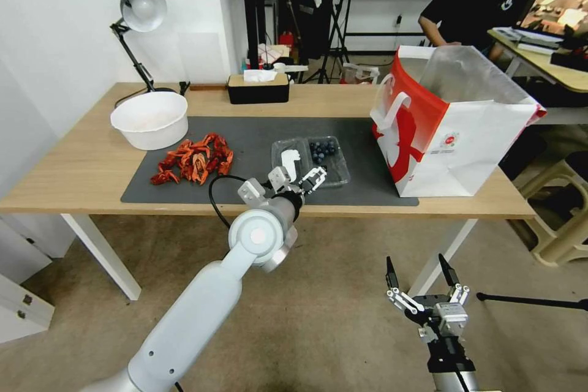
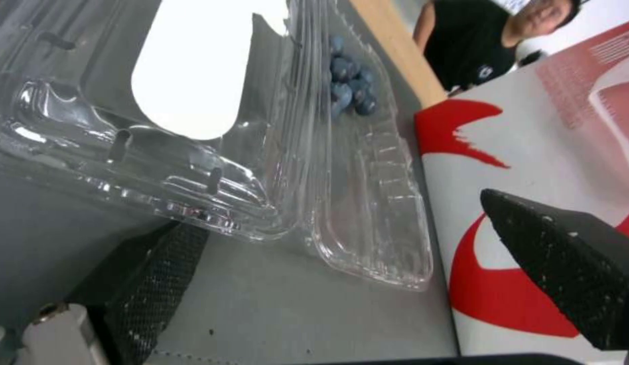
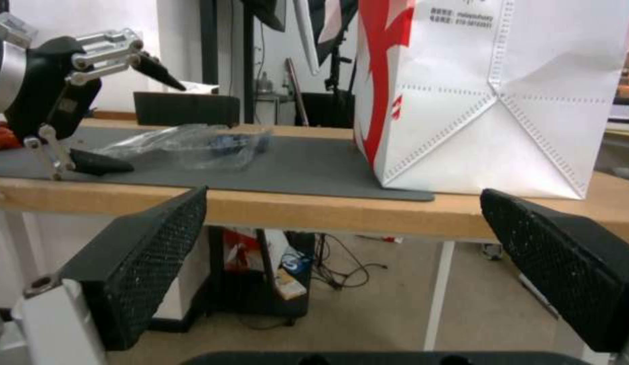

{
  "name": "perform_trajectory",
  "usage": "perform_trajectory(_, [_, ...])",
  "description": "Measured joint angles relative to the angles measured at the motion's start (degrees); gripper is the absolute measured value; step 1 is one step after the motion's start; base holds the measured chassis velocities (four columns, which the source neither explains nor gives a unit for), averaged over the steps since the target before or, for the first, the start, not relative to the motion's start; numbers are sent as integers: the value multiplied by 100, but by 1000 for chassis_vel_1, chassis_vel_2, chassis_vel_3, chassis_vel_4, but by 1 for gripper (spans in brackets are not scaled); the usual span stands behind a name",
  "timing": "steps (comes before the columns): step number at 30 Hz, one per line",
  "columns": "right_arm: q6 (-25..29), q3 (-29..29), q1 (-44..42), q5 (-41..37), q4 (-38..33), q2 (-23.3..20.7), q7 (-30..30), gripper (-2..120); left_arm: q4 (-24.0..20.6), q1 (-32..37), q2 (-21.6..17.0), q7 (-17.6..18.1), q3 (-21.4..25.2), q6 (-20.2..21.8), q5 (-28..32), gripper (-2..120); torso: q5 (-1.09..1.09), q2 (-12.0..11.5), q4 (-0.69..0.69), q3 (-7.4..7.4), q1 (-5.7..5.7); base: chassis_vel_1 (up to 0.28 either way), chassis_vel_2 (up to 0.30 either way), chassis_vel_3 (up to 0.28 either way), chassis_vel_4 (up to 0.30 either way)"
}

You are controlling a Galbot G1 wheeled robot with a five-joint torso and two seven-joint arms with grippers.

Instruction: Close the takeout container lid, then place the container into the takeout bag.

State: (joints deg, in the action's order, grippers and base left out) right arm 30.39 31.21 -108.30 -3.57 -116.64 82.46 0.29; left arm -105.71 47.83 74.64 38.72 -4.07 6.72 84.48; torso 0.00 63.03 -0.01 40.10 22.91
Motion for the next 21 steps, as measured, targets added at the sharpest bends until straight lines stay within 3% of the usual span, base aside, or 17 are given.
perform_trajectory(9, [26, -37, -3, 40, 43, 8, -9, 100, -115, 185, -63, -764, -66, -398, -619, 100, 1, -1, 2, 1, 1, 0, 0, 0, 0])
perform_trajectory(15, [46, -41, -13, 53, 44, 10, -13, 100, -131, 242, -67, -999, -141, -521, -1015, 100, 0, -1, 1, 1, 0, 0, 0, 0, 0])
perform_trajectory(21, [90, -25, -25, 71, 79, 10, -13, 100, 13, 304, -138, -1494, -256, -703, -1990, 100, 0, -1, 1, 1, 0, 0, 0, 0, 0])
